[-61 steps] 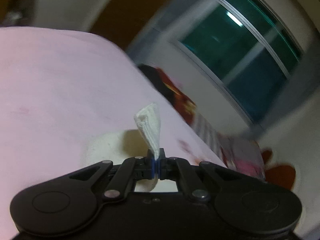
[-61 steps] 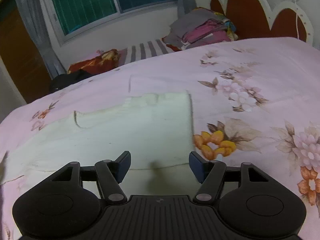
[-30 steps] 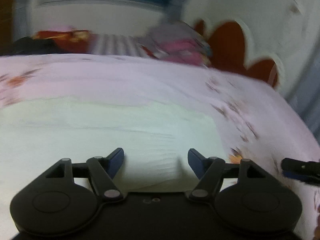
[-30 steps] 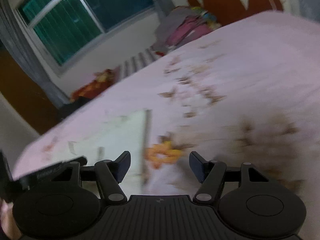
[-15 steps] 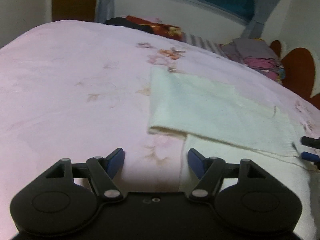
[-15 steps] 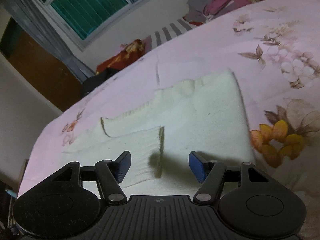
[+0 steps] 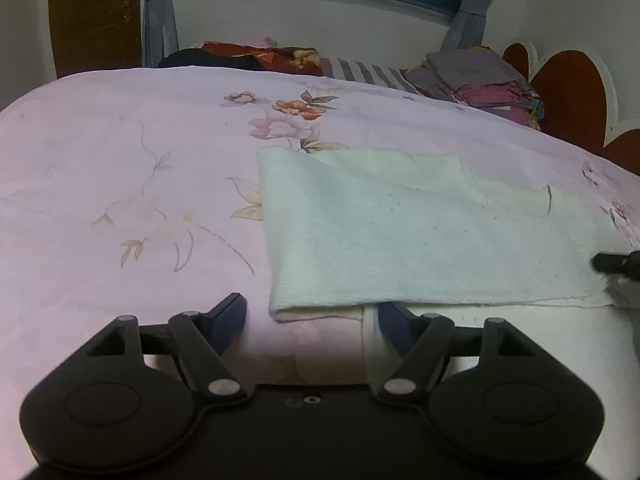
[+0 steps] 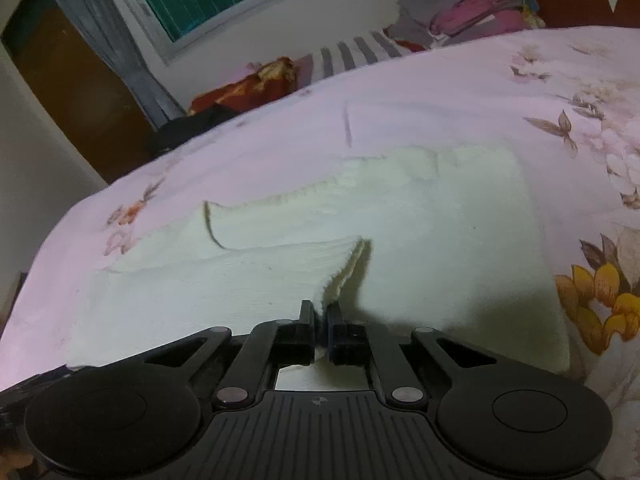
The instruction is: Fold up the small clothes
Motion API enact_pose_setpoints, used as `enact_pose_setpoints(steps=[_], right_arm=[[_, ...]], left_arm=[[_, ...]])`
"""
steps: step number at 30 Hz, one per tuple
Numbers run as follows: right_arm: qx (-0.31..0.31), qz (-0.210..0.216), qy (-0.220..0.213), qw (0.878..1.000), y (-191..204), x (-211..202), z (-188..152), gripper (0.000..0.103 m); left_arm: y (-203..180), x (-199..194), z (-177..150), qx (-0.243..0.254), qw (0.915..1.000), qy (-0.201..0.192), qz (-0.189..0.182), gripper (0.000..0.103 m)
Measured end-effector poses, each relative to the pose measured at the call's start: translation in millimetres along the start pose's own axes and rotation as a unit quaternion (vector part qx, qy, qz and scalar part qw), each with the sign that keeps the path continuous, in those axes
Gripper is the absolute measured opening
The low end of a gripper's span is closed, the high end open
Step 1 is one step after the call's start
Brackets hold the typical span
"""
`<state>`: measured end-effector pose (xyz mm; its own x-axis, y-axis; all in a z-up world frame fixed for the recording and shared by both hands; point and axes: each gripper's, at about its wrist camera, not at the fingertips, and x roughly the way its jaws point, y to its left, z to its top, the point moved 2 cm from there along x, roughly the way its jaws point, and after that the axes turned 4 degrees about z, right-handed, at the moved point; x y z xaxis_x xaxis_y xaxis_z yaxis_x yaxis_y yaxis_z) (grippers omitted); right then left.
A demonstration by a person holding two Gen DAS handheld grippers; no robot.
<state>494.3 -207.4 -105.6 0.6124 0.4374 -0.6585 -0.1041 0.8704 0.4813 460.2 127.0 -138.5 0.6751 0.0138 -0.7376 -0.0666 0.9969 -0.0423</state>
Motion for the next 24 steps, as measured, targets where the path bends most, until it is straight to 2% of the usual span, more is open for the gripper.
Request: enact_pose_setpoints(steps=[2,4,6,7,10,24], right_arm=[[-0.012,-0.013,-0.032,0.999,2.7,-17.6,5.4,0.005],[0.005,-0.025,-0.071,0.997,-9.2,-42.1,12.3,0.005],[0.007,-0.053,-0.062,0.997,-25.3,-47.6,13.8,0.005],[0.005,-0.055,-0.049,0.997,-32.7,-47.3,12.5,0.005],[0.001,-0.066,-0.054,0.996,-40.9,-53.5,8.0,0.005],[0.021,-0.071,-0.063,0.995,-54.7,-62.9,6.2,0.005]], left_arm=[[-0.8,-0.3,0.8,0.004,1.0000,0.002,0.001,0.071],[0.2,0.2,1.2,0.005,1.0000,0.003,-0.002,0.070],[-0.1,0.2,1.0,0.008,1.0000,0.003,-0.003,0.069],[0.0,0.2,1.0,0.008,1.0000,0.003,-0.003,0.069],[1.0,0.8,1.4,0.004,1.0000,0.004,-0.004,0.068],[0.2,2.1,3.0,0.003,1.0000,0.007,-0.002,0.066]])
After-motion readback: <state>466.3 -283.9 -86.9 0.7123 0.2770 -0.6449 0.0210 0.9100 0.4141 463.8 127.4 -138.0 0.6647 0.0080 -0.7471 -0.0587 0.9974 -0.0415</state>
